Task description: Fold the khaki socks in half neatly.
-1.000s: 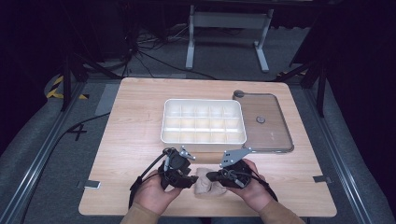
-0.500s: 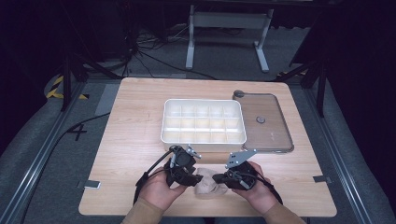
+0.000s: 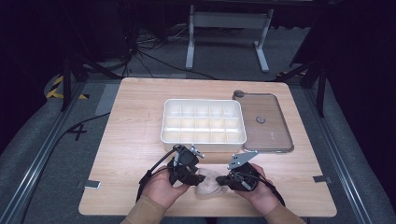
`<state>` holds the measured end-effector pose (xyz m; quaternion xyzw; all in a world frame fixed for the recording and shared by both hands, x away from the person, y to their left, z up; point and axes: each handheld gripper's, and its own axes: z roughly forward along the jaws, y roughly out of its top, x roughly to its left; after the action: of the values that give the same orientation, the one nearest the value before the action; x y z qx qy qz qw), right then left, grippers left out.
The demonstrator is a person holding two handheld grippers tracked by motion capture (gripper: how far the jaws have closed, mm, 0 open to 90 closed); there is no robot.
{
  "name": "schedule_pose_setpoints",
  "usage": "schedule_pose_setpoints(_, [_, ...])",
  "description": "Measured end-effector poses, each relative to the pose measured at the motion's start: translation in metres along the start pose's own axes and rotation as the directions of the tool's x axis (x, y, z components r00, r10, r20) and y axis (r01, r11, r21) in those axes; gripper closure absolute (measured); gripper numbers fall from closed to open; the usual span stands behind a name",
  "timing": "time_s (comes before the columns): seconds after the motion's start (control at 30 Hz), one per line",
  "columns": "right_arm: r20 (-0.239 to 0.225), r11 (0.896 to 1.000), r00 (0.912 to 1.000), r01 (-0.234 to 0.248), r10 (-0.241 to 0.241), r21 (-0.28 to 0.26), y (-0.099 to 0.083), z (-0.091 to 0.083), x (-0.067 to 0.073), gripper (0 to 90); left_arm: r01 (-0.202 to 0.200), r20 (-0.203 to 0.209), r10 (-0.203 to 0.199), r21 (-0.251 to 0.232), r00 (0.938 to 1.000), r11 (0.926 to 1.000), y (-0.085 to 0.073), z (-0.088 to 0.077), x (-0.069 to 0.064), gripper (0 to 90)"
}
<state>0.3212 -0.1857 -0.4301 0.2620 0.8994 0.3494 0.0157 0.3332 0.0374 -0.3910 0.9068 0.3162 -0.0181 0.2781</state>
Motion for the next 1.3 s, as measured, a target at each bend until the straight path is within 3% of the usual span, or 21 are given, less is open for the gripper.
schedule_pose_setpoints(0.17, [0.003, 1.000, 1.0000, -0.005, 0.005, 0.016, -0.002, 0.003, -0.002, 88.8, 0.015, 0.004, -0.015, 0.005, 0.9999, 0.9999, -0.001, 0.000, 0.000, 57.9])
schedule_pose_setpoints(0.7, [0.011, 0.999, 0.9999, -0.008, 0.007, 0.049, -0.006, 0.010, -0.004, 89.2, 0.003, -0.006, -0.003, 0.005, 1.0000, 1.0000, -0.001, 0.001, 0.000, 61.6])
schedule_pose_setpoints(0.83, [0.016, 0.999, 0.9999, -0.002, 0.001, 0.048, -0.006, 0.011, -0.004, 89.2, -0.011, 0.025, 0.011, -0.032, 0.9996, 0.9994, 0.000, 0.003, -0.003, 68.4])
schedule_pose_setpoints(0.93, [0.016, 0.999, 0.9999, -0.002, 0.001, 0.047, -0.006, 0.012, -0.004, 89.2, -0.011, 0.024, 0.012, -0.053, 0.9996, 0.9985, 0.001, 0.005, -0.006, 80.2])
schedule_pose_setpoints(1.03, [0.015, 0.999, 0.9999, -0.002, 0.001, 0.047, -0.006, 0.012, -0.004, 89.2, -0.015, 0.017, 0.016, -0.069, 0.9997, 0.9975, 0.002, 0.012, -0.007, 85.3])
schedule_pose_setpoints(1.1, [0.016, 0.999, 0.9999, 0.000, 0.000, 0.049, -0.006, 0.011, -0.003, 89.2, -0.008, 0.021, 0.009, -0.068, 0.9997, 0.9977, 0.002, 0.017, -0.008, 86.1])
schedule_pose_setpoints(1.3, [0.012, 0.999, 0.9999, 0.005, -0.005, 0.048, -0.006, 0.011, -0.003, 89.2, 0.009, -0.040, -0.009, -0.002, 0.9992, 1.0000, 0.003, 0.033, -0.007, 88.4])
